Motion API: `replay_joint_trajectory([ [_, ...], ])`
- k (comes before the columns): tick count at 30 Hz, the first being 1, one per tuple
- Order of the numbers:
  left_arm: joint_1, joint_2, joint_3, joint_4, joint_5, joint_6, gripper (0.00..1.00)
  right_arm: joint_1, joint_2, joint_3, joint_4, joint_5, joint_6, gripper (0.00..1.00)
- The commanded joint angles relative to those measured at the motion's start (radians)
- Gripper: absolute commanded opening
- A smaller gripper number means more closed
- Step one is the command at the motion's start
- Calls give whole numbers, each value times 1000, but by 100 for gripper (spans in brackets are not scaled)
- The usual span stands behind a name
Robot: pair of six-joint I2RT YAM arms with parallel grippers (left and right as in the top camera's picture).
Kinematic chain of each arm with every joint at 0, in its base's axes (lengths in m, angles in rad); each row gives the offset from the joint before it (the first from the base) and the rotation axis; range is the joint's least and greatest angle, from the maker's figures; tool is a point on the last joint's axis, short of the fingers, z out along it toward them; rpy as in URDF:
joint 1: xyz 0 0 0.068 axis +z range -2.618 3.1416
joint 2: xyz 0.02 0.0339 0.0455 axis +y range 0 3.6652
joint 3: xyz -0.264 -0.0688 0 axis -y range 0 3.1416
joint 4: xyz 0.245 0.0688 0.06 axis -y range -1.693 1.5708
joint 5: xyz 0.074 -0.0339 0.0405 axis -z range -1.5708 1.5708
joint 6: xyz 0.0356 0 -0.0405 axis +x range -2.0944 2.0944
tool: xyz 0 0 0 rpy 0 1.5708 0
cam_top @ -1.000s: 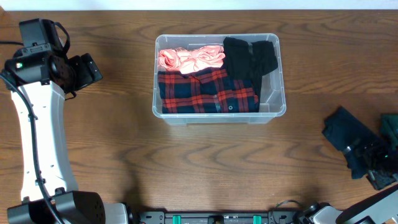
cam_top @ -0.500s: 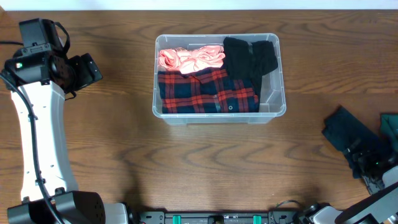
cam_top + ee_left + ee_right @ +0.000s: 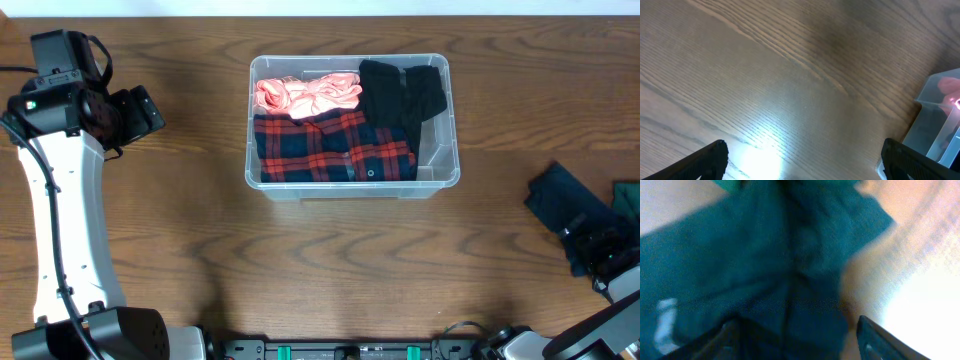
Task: Pack container
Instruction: 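Move the right gripper to the dark green garment and grasp it, then lift the dark green garment with the right gripper over the bin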
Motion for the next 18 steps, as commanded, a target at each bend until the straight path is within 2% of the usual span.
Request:
replay_joint_trajectory([
  [1, 5, 2, -1, 0, -5, -13, 98, 32, 9, -2, 35, -69, -25, 61],
  [3, 5, 2, -1, 0, -5, -13, 98, 51, 9, -2, 48, -71, -25, 47],
  [4, 5, 2, -1, -1, -5, -13, 98, 64, 9, -2, 53, -71, -25, 34],
  [6, 5, 2, -1, -3, -4, -13, 98, 82, 10, -2, 56, -71, -25, 18],
  [8, 5, 2, -1, -5, -5, -13, 98, 99, 10, -2, 56, -71, -25, 6],
  [10, 5, 2, -1, -5, -5, -13, 98, 119, 10, -2, 56, -71, -25, 1],
  [18, 5, 2, -1, -3, -5, -14, 98, 190, 9, 23, 72, -224, -25, 1],
])
